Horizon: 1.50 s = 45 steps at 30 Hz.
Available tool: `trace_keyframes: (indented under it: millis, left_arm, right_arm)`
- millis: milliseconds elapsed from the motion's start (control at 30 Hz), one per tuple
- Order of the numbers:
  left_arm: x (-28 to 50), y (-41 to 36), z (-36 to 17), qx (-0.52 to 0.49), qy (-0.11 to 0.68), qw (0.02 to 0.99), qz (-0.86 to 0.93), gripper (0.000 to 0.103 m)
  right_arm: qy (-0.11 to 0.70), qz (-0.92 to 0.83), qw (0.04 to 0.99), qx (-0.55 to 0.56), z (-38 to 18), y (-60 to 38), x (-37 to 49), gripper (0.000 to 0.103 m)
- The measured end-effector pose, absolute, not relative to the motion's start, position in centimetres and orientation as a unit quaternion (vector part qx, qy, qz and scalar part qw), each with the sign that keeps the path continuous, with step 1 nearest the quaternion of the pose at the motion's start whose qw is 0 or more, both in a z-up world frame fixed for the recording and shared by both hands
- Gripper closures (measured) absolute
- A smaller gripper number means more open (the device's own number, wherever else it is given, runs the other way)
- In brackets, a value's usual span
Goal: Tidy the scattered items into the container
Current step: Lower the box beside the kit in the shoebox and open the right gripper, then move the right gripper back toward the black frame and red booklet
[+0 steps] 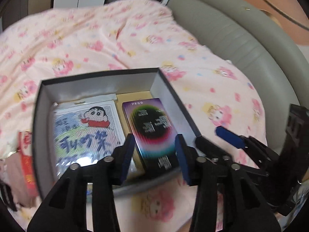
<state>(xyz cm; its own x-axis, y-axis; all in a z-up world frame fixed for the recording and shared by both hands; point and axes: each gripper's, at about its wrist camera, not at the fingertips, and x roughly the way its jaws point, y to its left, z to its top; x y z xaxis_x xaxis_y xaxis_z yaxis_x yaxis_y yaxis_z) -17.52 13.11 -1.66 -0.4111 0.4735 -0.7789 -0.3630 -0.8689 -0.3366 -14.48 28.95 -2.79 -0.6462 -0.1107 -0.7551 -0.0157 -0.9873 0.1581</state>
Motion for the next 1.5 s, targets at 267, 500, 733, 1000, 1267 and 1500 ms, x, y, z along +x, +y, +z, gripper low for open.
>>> trace_keyframes:
  millis: [267, 500, 733, 1000, 1267, 1500]
  left_arm:
    - [-10.3, 9.7, 1.4, -0.466, -0.067, 0.262, 0.842, 0.053]
    - [-6.3, 5.5, 1.7, -0.46, -0.09, 0.246, 0.848, 0.053]
    - [-4.5, 0.8, 1.4, -0.46, -0.106, 0.212, 0.856, 0.053]
    - [-3.1, -3.6, 1.5, -0.451, -0.117, 0.188, 0.865, 0.054]
    - [-1.5, -9.5, -0.6, -0.457, -0.174, 0.155, 0.859, 0.054]
    - [-0.8, -14.9, -2.2, -0.455, -0.199, 0.097, 0.863, 0.054]
  right_arm:
    - [-0.089, -0.91, 0.059, 0.402, -1.0, 25.0, -8.0, 0.049]
    - [-0.071, -0.907, 0.077, 0.408, -0.8, 20.7, -5.0, 0.049]
    - [-0.066, -0.904, 0.091, 0.412, -1.0, 16.9, -4.0, 0.049]
    - [-0.041, -0.899, 0.129, 0.417, -1.2, 11.7, -4.2, 0.049]
    - [-0.011, -0.885, 0.171, 0.432, -2.0, 6.4, -4.4, 0.049]
    - [-0.017, -0.851, 0.246, 0.464, -4.2, 1.2, -6.1, 0.049]
